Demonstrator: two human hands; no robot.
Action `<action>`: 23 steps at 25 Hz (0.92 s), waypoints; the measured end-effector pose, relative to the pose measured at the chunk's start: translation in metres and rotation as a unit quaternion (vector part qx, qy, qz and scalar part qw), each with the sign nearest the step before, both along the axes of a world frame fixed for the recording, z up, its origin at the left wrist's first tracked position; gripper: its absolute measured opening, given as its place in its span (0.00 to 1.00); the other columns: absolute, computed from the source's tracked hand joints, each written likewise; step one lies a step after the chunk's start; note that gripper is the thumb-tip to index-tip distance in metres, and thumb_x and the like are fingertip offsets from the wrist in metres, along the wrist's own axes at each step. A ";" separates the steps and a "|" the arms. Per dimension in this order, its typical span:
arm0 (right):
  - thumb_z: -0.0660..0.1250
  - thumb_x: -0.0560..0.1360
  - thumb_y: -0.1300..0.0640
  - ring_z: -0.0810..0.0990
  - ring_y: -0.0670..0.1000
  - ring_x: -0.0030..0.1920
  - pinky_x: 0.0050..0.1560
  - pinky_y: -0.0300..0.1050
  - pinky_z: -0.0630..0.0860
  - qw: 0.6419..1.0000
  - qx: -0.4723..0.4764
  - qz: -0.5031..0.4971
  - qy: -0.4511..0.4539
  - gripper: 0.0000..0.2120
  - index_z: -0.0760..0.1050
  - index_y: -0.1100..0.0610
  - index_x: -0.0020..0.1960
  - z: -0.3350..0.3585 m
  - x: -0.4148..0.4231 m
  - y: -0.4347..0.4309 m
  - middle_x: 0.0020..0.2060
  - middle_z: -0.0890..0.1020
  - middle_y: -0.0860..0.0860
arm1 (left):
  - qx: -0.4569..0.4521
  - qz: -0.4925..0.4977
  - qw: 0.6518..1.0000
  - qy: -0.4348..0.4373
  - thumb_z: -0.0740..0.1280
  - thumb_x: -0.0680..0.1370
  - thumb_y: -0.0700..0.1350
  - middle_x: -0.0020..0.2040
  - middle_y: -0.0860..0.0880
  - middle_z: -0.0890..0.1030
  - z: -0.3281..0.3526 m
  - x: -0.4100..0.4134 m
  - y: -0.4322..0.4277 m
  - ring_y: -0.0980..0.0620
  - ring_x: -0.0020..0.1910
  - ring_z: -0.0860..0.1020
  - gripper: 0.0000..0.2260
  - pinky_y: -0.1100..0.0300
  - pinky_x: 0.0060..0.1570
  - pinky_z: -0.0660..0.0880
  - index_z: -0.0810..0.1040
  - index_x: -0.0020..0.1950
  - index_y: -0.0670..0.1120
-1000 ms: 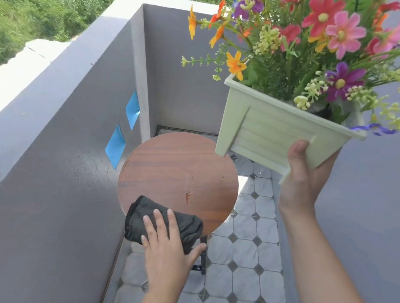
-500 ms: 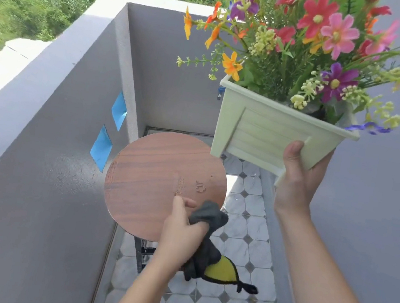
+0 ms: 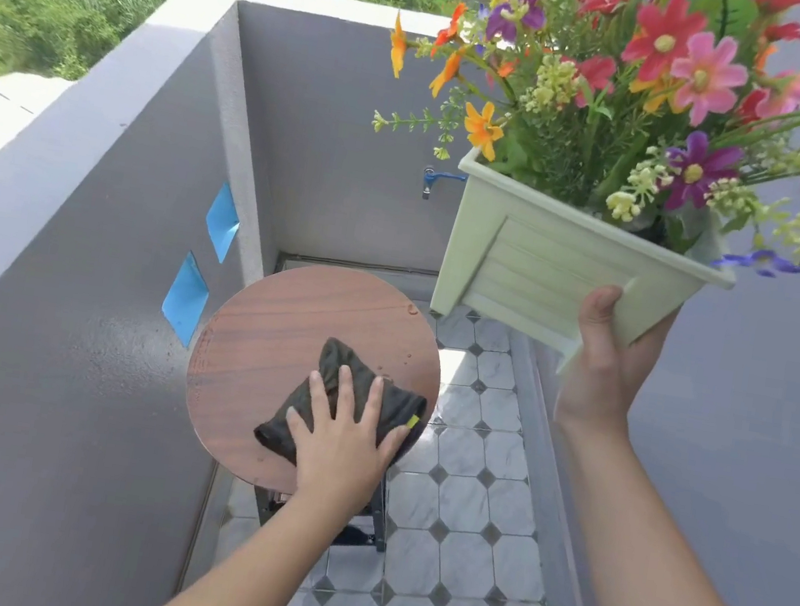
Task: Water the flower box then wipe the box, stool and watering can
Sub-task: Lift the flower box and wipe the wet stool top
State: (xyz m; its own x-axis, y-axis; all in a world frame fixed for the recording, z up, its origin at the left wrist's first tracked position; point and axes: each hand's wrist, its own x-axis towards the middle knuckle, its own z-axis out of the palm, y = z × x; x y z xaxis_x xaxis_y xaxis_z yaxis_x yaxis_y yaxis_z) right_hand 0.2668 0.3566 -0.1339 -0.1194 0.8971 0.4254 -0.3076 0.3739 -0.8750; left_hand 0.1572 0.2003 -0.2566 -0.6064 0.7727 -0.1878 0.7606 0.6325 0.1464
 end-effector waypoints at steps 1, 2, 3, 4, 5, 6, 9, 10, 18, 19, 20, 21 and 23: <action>0.66 0.70 0.48 0.76 0.40 0.52 0.54 0.34 0.71 1.000 -0.002 0.000 -0.003 0.30 0.62 0.57 0.68 -0.001 0.000 0.002 0.53 0.74 0.47 | -0.018 -0.040 0.999 -0.019 0.45 0.79 0.63 0.69 0.41 0.73 -0.003 -0.001 -0.008 0.34 0.67 0.69 0.29 0.36 0.52 0.74 0.72 0.69 0.50; 0.66 0.70 0.48 0.76 0.40 0.51 0.54 0.34 0.71 1.000 -0.004 -0.002 -0.007 0.31 0.62 0.59 0.68 -0.002 0.001 0.003 0.53 0.74 0.48 | -0.016 -0.082 0.996 -0.032 0.43 0.80 0.60 0.65 0.42 0.77 -0.009 -0.004 -0.018 0.36 0.64 0.74 0.29 0.41 0.48 0.77 0.76 0.66 0.48; 0.66 0.70 0.48 0.75 0.41 0.50 0.53 0.33 0.71 1.000 -0.007 -0.002 -0.009 0.32 0.62 0.61 0.68 -0.003 0.001 0.005 0.51 0.74 0.48 | 0.006 -0.119 0.992 -0.034 0.42 0.81 0.58 0.63 0.42 0.78 -0.014 -0.010 -0.029 0.37 0.61 0.77 0.29 0.45 0.47 0.78 0.77 0.64 0.46; 0.66 0.70 0.48 0.75 0.41 0.49 0.53 0.33 0.71 1.000 -0.009 -0.003 -0.008 0.33 0.62 0.63 0.68 -0.004 0.001 0.005 0.50 0.73 0.48 | 0.030 -0.143 0.989 -0.026 0.43 0.82 0.57 0.63 0.41 0.79 -0.015 -0.020 -0.041 0.37 0.58 0.78 0.29 0.47 0.47 0.79 0.78 0.63 0.44; 0.66 0.70 0.48 0.75 0.41 0.48 0.52 0.32 0.71 1.000 -0.012 -0.003 -0.007 0.35 0.61 0.65 0.69 -0.005 0.001 0.005 0.49 0.73 0.49 | 0.068 -0.156 0.985 -0.008 0.43 0.83 0.55 0.62 0.40 0.79 -0.012 -0.032 -0.049 0.37 0.55 0.79 0.29 0.49 0.49 0.78 0.78 0.63 0.42; 0.67 0.69 0.47 0.74 0.41 0.48 0.52 0.32 0.71 1.000 -0.015 -0.004 -0.006 0.35 0.61 0.66 0.68 -0.005 0.002 0.007 0.49 0.72 0.49 | 0.096 -0.145 0.985 0.015 0.43 0.83 0.54 0.60 0.37 0.79 -0.013 -0.050 -0.053 0.38 0.54 0.79 0.29 0.50 0.51 0.76 0.78 0.61 0.39; 0.67 0.69 0.48 0.74 0.42 0.49 0.53 0.33 0.71 1.000 -0.020 -0.001 -0.012 0.31 0.63 0.61 0.67 -0.007 0.001 0.009 0.49 0.73 0.48 | 0.130 -0.065 0.989 0.020 0.44 0.83 0.54 0.61 0.30 0.76 -0.003 -0.104 -0.036 0.37 0.56 0.72 0.30 0.53 0.54 0.65 0.76 0.62 0.33; 0.66 0.69 0.48 0.75 0.41 0.49 0.53 0.33 0.71 1.000 -0.017 0.000 -0.011 0.29 0.63 0.59 0.66 -0.008 0.001 0.009 0.50 0.73 0.48 | 0.152 -0.018 0.988 -0.003 0.48 0.82 0.54 0.68 0.30 0.69 -0.001 -0.117 -0.021 0.35 0.58 0.70 0.27 0.52 0.58 0.63 0.71 0.68 0.35; 0.65 0.73 0.54 0.76 0.38 0.50 0.53 0.32 0.71 1.000 -0.015 -0.008 -0.005 0.23 0.63 0.55 0.65 -0.013 -0.006 0.016 0.52 0.75 0.46 | 0.139 -0.269 0.941 -0.154 0.52 0.77 0.63 0.73 0.49 0.66 -0.007 -0.056 0.001 0.51 0.68 0.64 0.29 0.55 0.69 0.63 0.70 0.70 0.45; 0.65 0.73 0.55 0.76 0.38 0.50 0.52 0.32 0.71 1.000 -0.020 -0.012 -0.003 0.22 0.63 0.55 0.65 -0.013 -0.006 0.017 0.52 0.75 0.46 | 0.131 -0.290 0.934 -0.162 0.52 0.78 0.63 0.72 0.51 0.67 -0.004 -0.052 -0.025 0.54 0.67 0.64 0.28 0.57 0.67 0.65 0.71 0.69 0.47; 0.65 0.73 0.54 0.76 0.39 0.50 0.52 0.32 0.71 1.000 -0.024 -0.013 0.001 0.23 0.63 0.55 0.65 -0.012 -0.007 0.017 0.51 0.74 0.48 | 0.130 -0.308 0.929 -0.157 0.52 0.79 0.62 0.71 0.51 0.69 -0.002 -0.053 -0.051 0.56 0.65 0.65 0.25 0.60 0.66 0.66 0.72 0.68 0.48; 0.66 0.72 0.52 0.75 0.41 0.49 0.52 0.32 0.71 1.000 -0.027 -0.011 0.004 0.25 0.64 0.55 0.65 -0.011 -0.007 0.018 0.51 0.74 0.50 | 0.139 -0.320 0.926 -0.146 0.53 0.80 0.60 0.69 0.50 0.72 -0.003 -0.061 -0.072 0.57 0.64 0.67 0.24 0.64 0.64 0.66 0.74 0.66 0.47; 0.67 0.69 0.49 0.75 0.42 0.48 0.51 0.32 0.72 0.999 -0.033 -0.004 0.004 0.29 0.64 0.59 0.66 -0.008 -0.009 0.018 0.50 0.73 0.51 | 0.159 -0.287 0.938 -0.114 0.53 0.80 0.60 0.66 0.48 0.75 -0.004 -0.088 -0.093 0.57 0.60 0.70 0.24 0.71 0.63 0.63 0.76 0.63 0.44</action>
